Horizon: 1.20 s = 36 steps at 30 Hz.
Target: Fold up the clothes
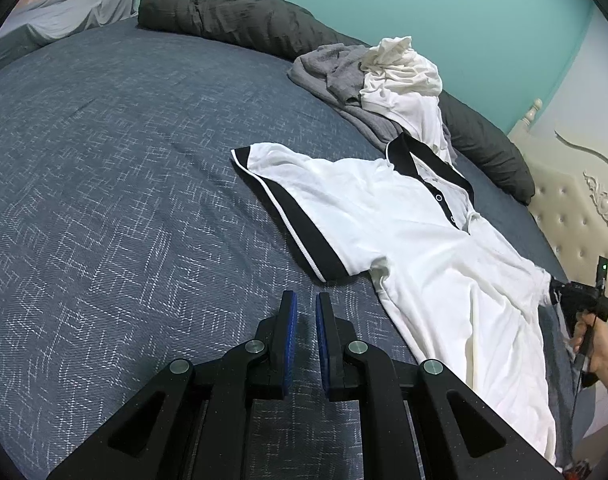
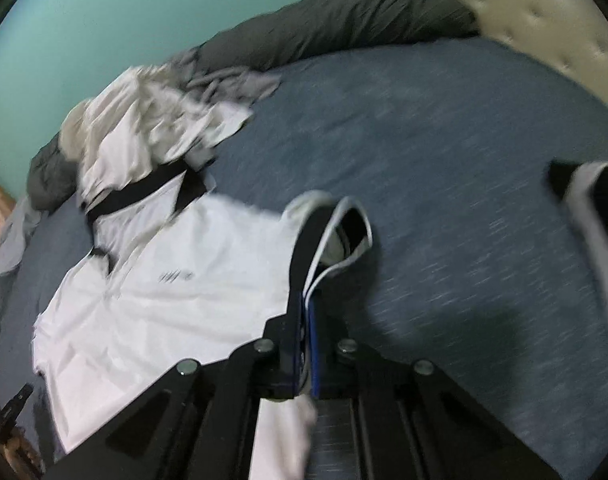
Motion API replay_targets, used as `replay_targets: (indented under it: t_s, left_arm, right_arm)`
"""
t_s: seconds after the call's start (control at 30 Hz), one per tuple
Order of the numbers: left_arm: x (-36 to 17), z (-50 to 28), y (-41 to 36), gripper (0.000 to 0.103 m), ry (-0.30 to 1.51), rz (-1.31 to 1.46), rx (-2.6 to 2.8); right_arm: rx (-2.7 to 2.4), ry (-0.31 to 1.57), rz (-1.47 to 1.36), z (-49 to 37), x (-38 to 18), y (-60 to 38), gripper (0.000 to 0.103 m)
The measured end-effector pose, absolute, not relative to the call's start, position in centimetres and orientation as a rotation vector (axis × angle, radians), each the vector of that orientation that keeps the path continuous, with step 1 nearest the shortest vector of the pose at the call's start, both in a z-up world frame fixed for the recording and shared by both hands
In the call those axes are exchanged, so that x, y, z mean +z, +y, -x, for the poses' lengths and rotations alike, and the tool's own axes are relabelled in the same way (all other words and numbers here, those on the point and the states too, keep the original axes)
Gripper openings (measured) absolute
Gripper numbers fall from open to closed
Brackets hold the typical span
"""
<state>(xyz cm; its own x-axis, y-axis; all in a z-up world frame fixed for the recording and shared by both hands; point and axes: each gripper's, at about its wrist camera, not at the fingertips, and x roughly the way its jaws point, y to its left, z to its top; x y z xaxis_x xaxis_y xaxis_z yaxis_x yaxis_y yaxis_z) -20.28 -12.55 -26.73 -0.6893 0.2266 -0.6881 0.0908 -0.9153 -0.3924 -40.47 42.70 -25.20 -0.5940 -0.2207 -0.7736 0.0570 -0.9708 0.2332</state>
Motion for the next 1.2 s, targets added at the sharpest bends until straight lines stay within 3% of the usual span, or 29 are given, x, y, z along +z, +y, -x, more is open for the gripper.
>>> replay_targets:
  t_s: [0.33, 0.4, 0.5, 0.6, 0.67, 0.83, 0.9, 1.2]
  left_arm:
    - [-27.3, 20.6, -12.2, 0.01, -0.597, 1.226, 2.739]
    - [-27.4, 20.6, -12.2, 0.01, -0.594, 1.231, 2.734]
    - [-27.4, 20.6, -12.3, 0.01, -0.596, 1.226, 2.734]
    - [-27.4, 20.7, -12.4, 0.01, -0.604, 1.223, 2.733]
    - [-27.4, 20.7, -12.4, 0.01, -0.609, 1.225, 2.73]
    - [-27.6, 20.8, -12.1, 0.01, -0.594, 1.233, 2.728]
    - [-27.7, 20.9, -11.9, 0.01, -0.588, 1.238, 2.725]
    - [-28.2, 21.2, -12.0, 0.01, -0.589, 1.258, 2.718]
  right_arm:
    - [-2.799, -0.137, -1.258, 40.8, -24.2, 46.8, 0.003]
    - [-2.742, -0.092, -1.369, 41.2, -26.3, 46.4, 0.003]
    - [-2.614, -0.191, -1.593, 41.8, -30.7, 47.5, 0.003]
    - [-2.578, -0.353, -1.592, 41.3, -31.8, 48.8, 0.004]
    - [-2.577, -0.455, -1.564, 41.1, -31.7, 49.9, 0.009]
    - [-2.666, -0.628, -1.393, 40.9, -29.4, 52.6, 0.048]
    - [-2.654, -0.71, -1.354, 41.4, -28.9, 53.3, 0.051]
    - [-2.542, -0.755, -1.442, 44.2, -30.2, 51.4, 0.051]
